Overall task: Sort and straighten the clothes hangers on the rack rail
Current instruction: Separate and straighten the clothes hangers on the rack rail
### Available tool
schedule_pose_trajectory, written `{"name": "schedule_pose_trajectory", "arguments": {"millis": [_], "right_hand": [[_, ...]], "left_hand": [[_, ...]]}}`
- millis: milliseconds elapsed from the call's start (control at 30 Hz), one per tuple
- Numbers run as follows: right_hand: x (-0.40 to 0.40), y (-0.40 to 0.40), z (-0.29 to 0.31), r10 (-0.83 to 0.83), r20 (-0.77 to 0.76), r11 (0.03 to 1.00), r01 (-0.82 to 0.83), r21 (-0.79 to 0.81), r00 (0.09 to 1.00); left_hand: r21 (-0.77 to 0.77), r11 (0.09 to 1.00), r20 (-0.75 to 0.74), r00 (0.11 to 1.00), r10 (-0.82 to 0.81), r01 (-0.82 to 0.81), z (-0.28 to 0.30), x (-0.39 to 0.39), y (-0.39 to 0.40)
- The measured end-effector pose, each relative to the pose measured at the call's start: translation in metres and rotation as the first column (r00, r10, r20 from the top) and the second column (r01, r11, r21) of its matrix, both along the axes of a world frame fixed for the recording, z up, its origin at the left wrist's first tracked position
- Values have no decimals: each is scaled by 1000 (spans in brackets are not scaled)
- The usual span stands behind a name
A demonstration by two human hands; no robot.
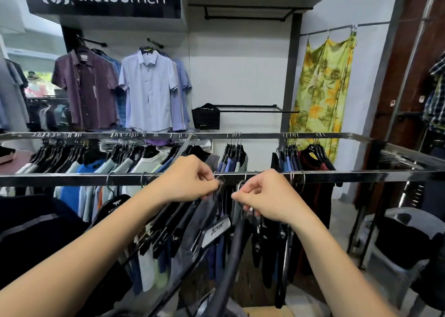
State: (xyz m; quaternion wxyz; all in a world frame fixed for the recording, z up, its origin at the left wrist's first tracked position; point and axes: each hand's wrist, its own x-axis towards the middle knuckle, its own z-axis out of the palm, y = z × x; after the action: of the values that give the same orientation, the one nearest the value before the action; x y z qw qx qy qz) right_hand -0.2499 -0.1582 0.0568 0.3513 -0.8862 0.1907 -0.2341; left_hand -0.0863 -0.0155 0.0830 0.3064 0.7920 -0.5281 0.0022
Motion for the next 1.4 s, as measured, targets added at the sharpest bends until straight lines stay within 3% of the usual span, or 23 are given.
{"name": "schedule_pose_trajectory", "arguments": {"millis": [333,833,1000,1400], "right_hand": [[33,83,-31,193,-8,978,-191,83,981],[132,233,-84,244,-27,940,-230,253,969],[163,268,-86,254,-29,930,-235,284,967],[179,245,-60,112,176,988,-128,85,978]], "left_hand": [[75,997,-93,995,22,-15,-20,8,89],[136,990,-213,977,-17,47,-58,101,233],[103,995,-198,980,20,0,-70,125,263],[10,1000,-196,981,-7,9,-55,154,253]]}}
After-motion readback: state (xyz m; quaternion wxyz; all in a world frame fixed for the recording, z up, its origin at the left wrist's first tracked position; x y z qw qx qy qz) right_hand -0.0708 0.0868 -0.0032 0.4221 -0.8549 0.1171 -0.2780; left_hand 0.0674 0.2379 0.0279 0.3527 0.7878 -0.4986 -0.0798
